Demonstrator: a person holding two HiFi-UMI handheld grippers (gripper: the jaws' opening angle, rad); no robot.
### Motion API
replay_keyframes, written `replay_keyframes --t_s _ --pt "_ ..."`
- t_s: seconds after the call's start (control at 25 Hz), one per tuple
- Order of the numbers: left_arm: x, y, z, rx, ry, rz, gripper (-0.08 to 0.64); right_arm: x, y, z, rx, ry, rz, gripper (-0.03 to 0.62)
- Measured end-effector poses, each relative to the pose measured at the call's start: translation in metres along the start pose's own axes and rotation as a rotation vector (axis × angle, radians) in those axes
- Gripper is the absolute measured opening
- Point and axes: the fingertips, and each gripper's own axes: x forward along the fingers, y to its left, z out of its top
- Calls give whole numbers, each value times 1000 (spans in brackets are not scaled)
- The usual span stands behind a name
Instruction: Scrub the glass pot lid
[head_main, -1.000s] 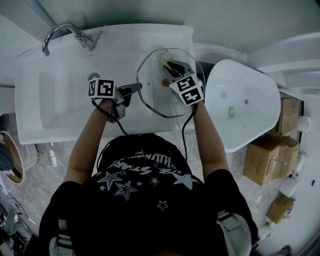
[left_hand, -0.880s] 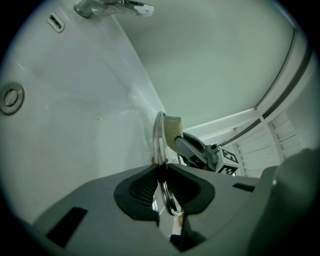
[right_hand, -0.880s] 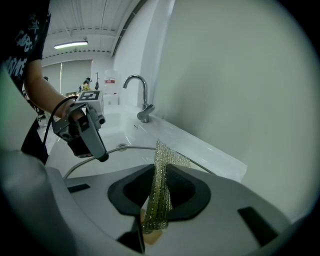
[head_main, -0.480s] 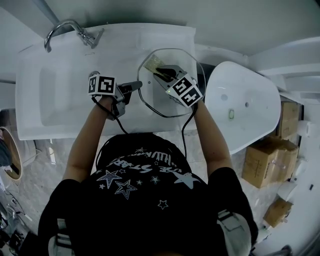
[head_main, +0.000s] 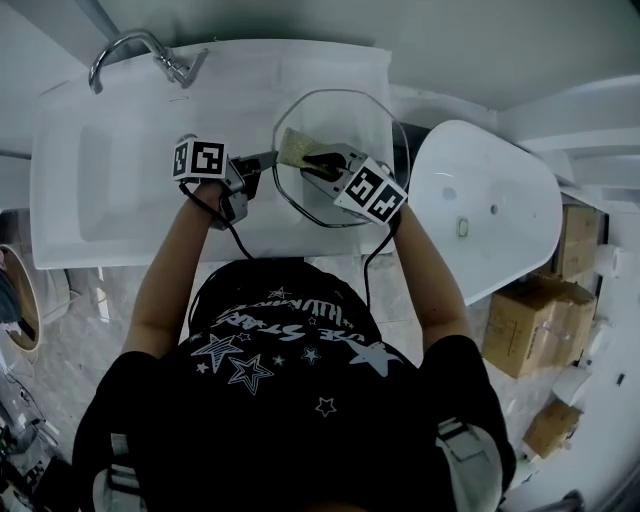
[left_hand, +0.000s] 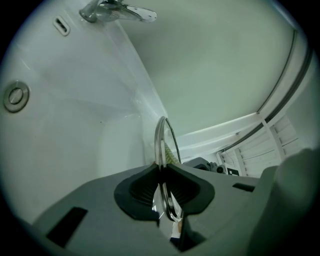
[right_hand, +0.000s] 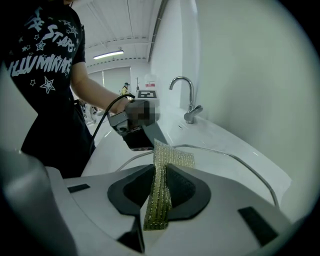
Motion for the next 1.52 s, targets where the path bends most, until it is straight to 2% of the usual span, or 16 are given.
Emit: replay_keyframes --t_s 0.44,1.0,1.2,1.52 --pt "-1 2 1 -67 -53 -3 57 -16 47 -7 -22 -9 148 77" --pt "-3 3 1 -72 -77 27 57 -49 93 -19 29 4 291 77" --pt "-3 3 1 -74 -78 26 57 -59 97 -28 46 21 299 77" --pt "-3 4 1 -66 -66 25 57 -67 83 -19 64 -9 242 77"
